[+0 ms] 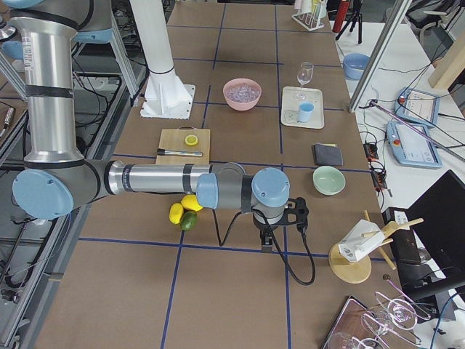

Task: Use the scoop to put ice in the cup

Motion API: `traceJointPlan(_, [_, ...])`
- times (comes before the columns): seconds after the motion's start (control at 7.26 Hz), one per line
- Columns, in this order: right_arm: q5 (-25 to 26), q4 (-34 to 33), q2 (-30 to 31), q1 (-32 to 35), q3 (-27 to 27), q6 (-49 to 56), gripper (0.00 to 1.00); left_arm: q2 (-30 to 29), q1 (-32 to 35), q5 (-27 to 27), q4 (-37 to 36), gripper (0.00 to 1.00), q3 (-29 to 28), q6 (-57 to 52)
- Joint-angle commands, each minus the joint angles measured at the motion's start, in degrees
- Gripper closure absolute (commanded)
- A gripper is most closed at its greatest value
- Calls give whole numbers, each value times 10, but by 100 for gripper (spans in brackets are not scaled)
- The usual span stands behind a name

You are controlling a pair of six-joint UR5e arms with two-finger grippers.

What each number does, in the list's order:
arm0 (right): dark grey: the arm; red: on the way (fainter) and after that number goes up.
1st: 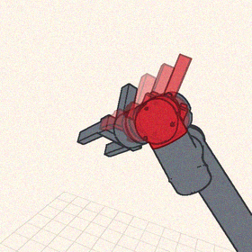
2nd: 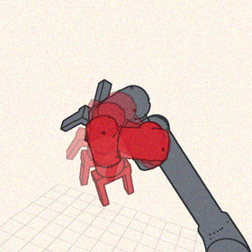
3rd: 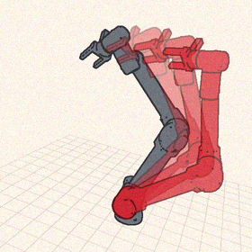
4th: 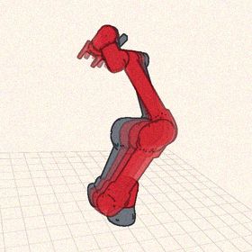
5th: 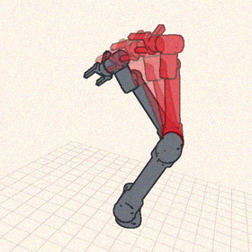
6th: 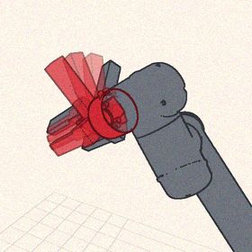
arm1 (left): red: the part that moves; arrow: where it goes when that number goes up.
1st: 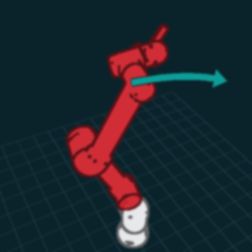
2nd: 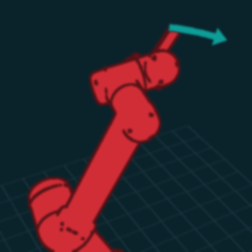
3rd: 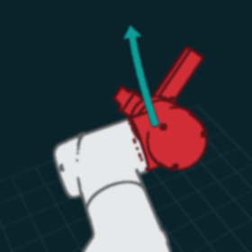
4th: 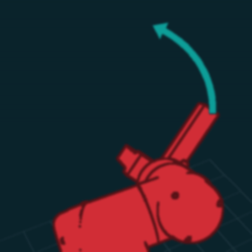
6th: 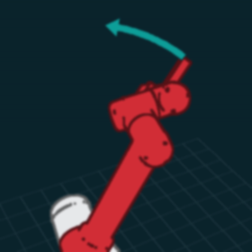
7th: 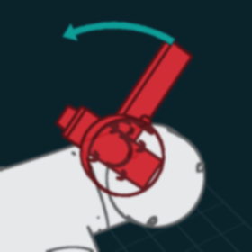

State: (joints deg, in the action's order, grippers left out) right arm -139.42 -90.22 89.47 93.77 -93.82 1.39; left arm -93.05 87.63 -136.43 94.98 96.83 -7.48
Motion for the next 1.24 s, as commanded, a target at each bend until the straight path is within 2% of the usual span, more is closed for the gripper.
traceJointPlan(0.0, [1, 44, -33, -42, 7, -67, 0, -28, -43, 0, 53, 0, 0, 0])
traceJointPlan(0.28, [-1, 52, -22, -87, -4, -90, 0, -72, -141, 6, 55, 0, 6, -1])
traceJointPlan(0.41, [0, 71, 2, -110, -38, -133, 1, -90, -162, 6, 57, 0, 9, -6])
traceJointPlan(0.69, [-7, 205, 52, -148, -55, -236, 0, -91, -199, 1, 168, 0, 20, -7])
traceJointPlan(0.83, [-1, 264, 69, -185, -58, -322, 0, -91, -227, -1, 210, 0, 20, -7])
traceJointPlan(0.96, [4, 295, 70, -220, -70, -399, 0, -94, -267, -1, 230, 0, 14, -6])
traceJointPlan(1.1, [36, 294, 80, -268, -111, -470, 0, -102, -294, -1, 249, 0, 9, -4])
